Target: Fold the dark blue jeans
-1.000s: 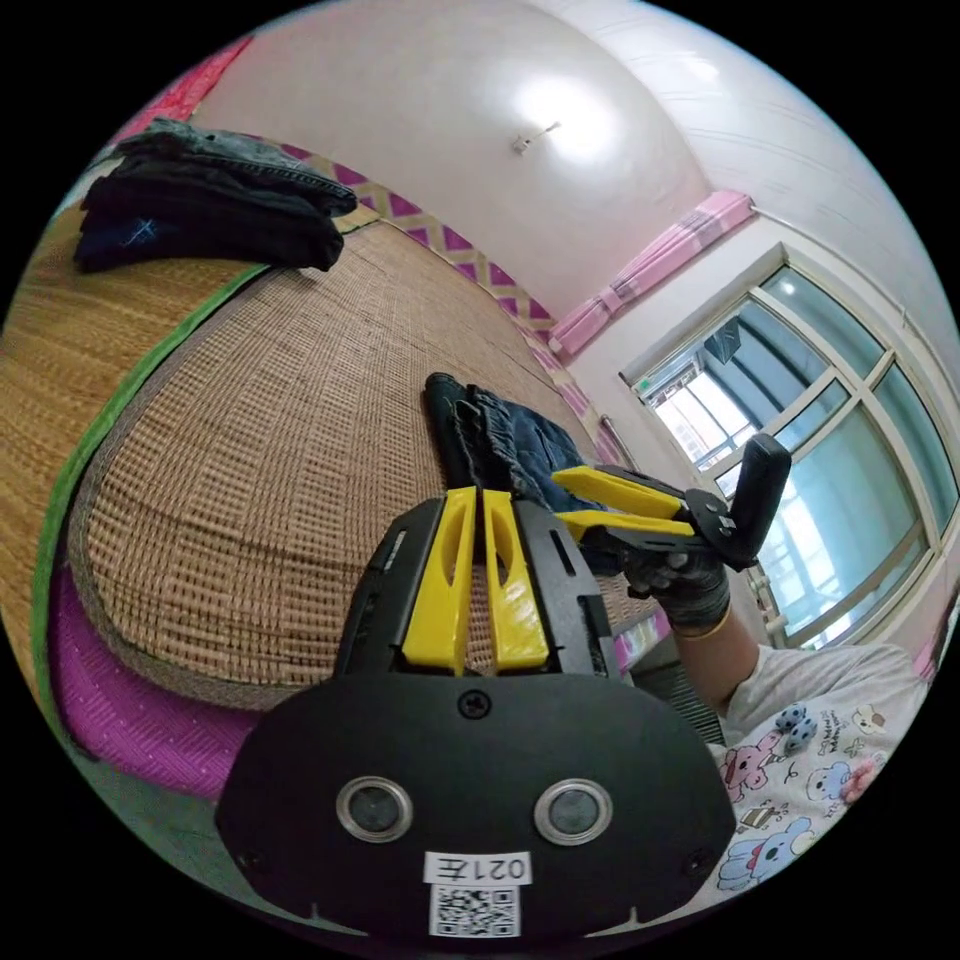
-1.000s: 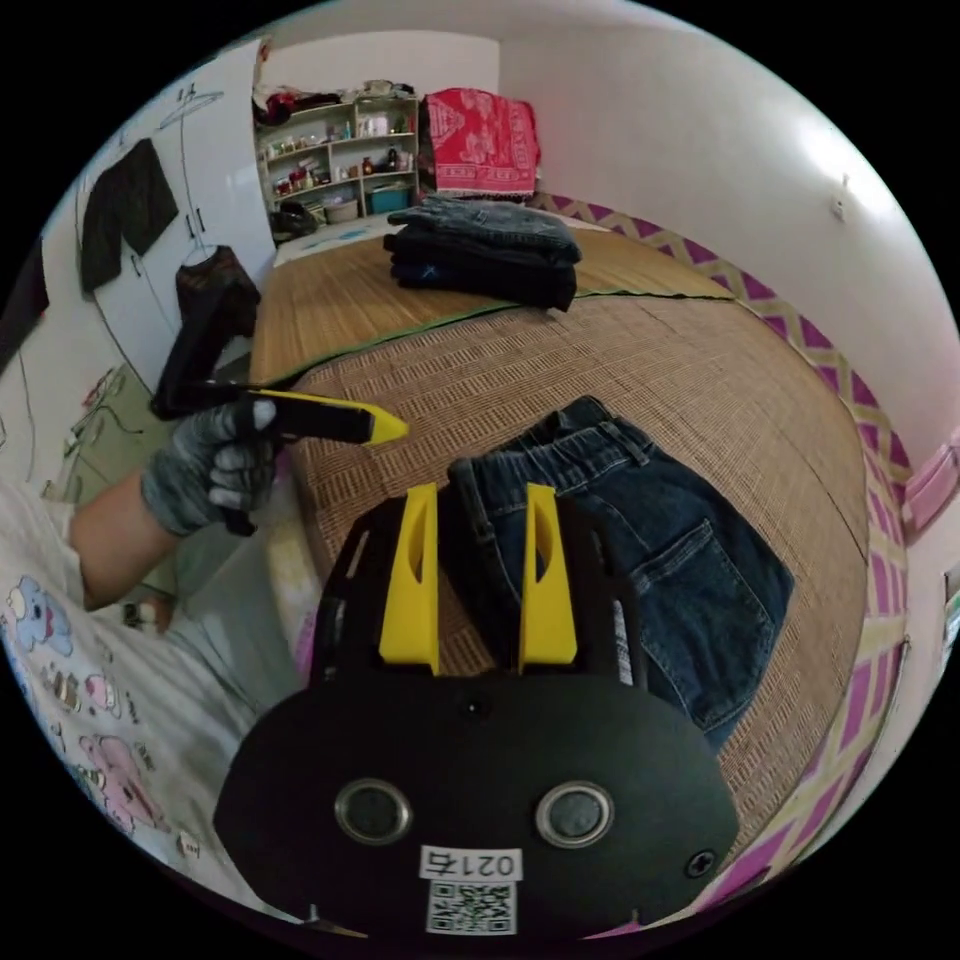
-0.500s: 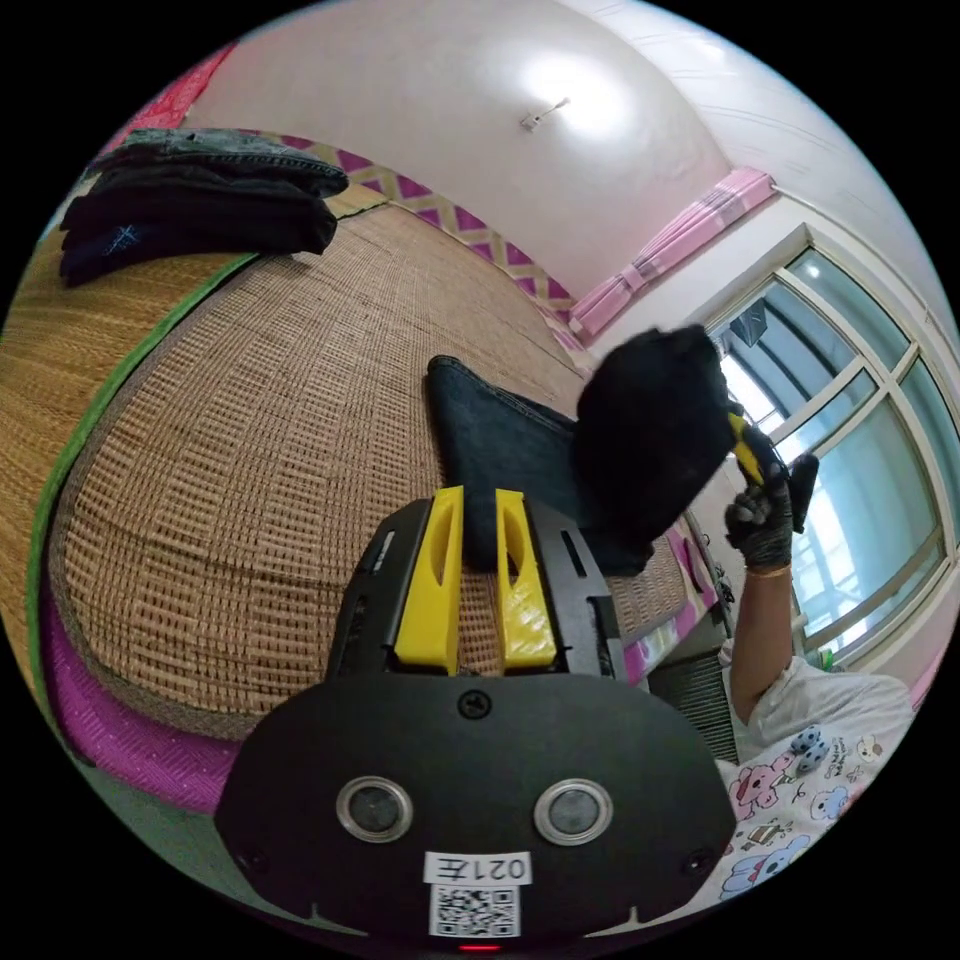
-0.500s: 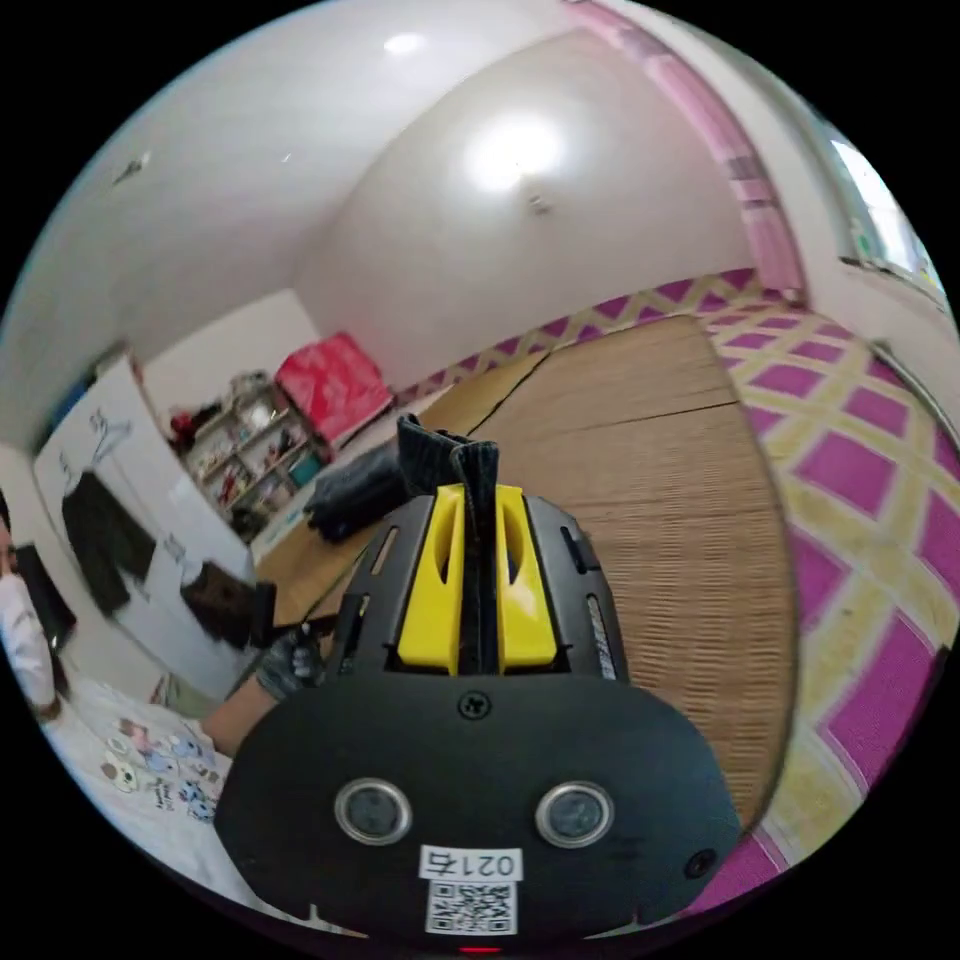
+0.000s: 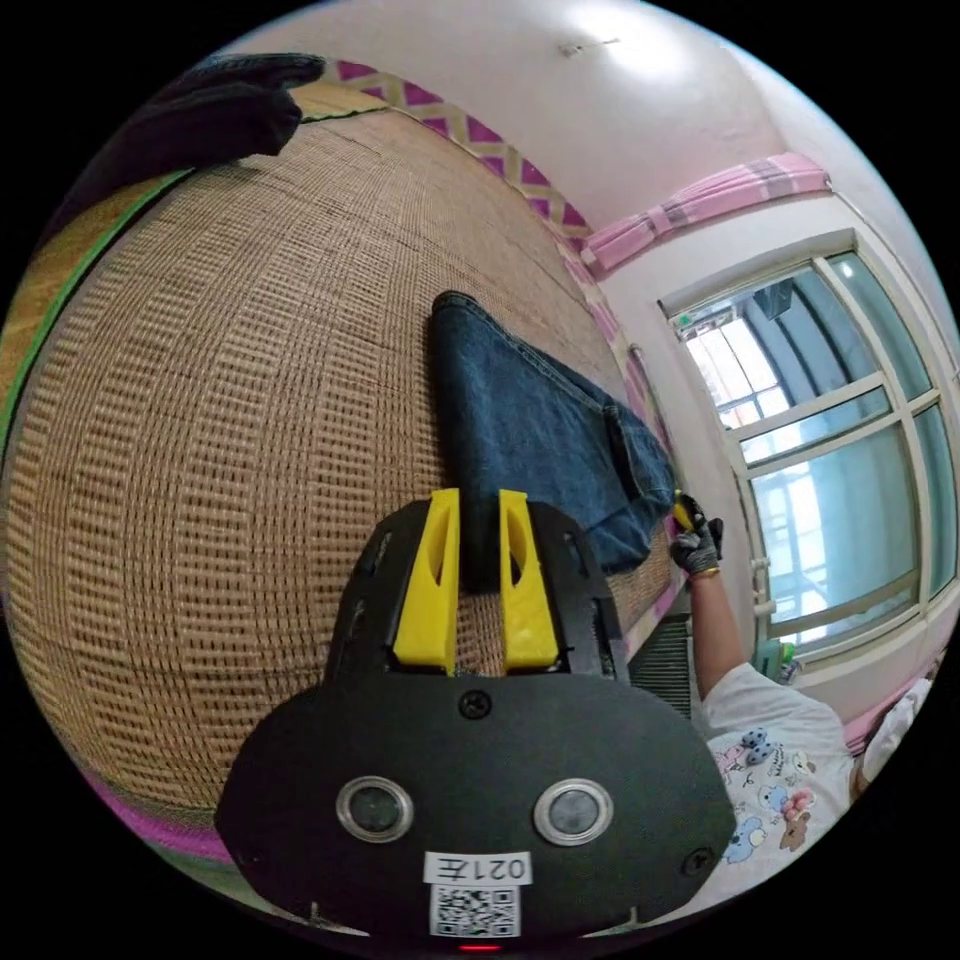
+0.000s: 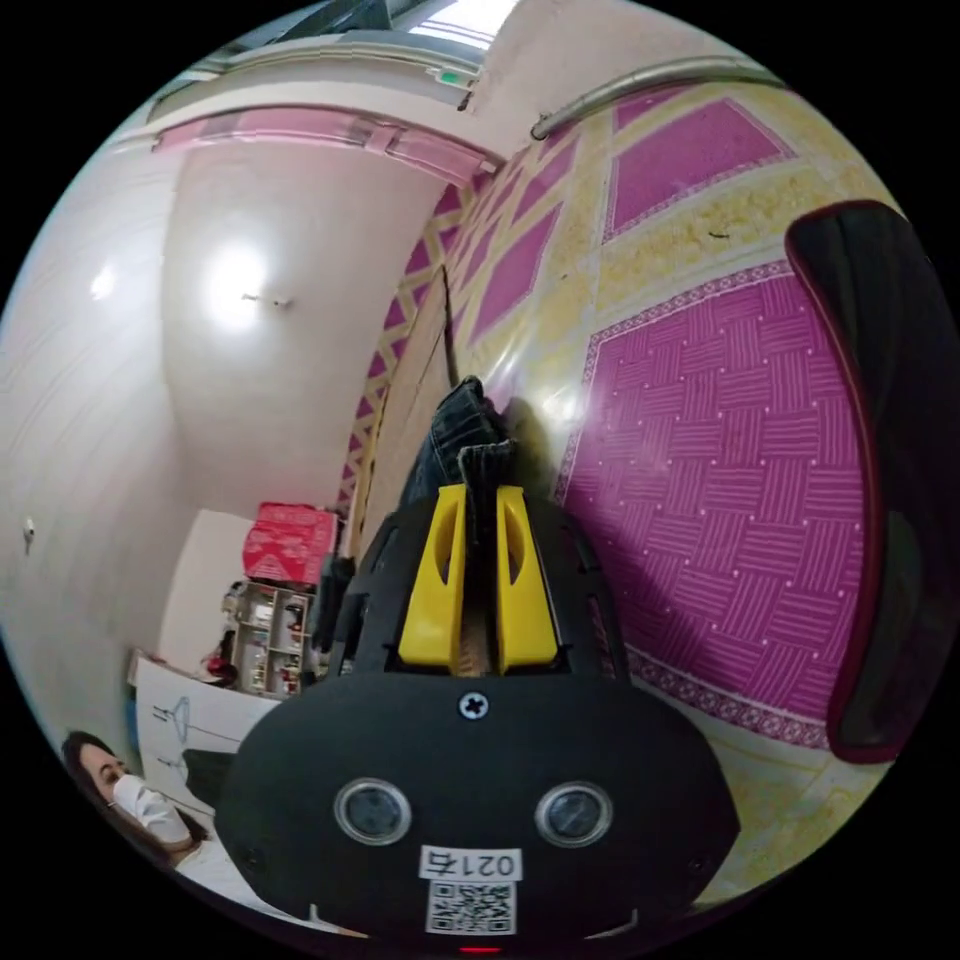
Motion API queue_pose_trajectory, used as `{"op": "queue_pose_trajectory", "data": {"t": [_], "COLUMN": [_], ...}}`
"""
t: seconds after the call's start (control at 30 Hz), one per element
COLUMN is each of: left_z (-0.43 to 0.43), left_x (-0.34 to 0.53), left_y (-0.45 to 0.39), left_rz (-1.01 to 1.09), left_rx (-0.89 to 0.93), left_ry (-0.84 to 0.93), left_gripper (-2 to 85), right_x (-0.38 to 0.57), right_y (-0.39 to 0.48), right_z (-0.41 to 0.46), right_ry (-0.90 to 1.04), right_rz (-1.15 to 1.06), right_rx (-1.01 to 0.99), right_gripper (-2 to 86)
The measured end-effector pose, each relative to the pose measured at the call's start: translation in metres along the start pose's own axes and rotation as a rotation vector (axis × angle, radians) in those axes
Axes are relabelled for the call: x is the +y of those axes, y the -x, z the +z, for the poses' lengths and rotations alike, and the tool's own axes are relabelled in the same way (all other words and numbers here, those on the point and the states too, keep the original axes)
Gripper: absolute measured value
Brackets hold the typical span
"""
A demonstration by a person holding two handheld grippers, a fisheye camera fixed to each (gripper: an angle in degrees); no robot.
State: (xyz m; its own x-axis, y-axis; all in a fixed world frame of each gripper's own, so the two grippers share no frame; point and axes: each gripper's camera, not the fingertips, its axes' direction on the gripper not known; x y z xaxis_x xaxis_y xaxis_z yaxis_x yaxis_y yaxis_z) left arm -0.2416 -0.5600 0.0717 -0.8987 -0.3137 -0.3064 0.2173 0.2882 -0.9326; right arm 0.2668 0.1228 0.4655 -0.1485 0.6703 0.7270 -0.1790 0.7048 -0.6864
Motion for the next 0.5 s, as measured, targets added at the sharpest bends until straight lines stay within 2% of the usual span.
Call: {"op": "queue_pose_trajectory", "data": {"t": [0.2, 0.33, 0.43, 0.5], "left_z": [0.012, 0.068, 0.106, 0.104], "left_x": [-0.023, -0.026, -0.007, 0.006], "left_y": [-0.047, -0.072, -0.055, -0.046], "left_rz": [0.14, 0.21, 0.16, 0.139], "left_rx": [0.101, 0.106, 0.035, 0.09], "left_ry": [-0.088, 0.017, 0.083, 0.034], "left_gripper": [0.6, 1.2, 2.3, 2.8], "right_x": [-0.027, -0.026, -0.023, -0.013], "right_y": [0.019, 0.006, -0.005, 0.015], "right_z": [-0.038, -0.076, -0.074, -0.078], "right_ry": [-0.003, -0.123, -0.059, -0.088], "right_rz": [-0.067, -0.037, -0.019, -0.094], "right_rx": [-0.033, 0.047, 0.17, 0.251], "right_gripper": [5.1, 5.2, 6.1, 7.3]}}
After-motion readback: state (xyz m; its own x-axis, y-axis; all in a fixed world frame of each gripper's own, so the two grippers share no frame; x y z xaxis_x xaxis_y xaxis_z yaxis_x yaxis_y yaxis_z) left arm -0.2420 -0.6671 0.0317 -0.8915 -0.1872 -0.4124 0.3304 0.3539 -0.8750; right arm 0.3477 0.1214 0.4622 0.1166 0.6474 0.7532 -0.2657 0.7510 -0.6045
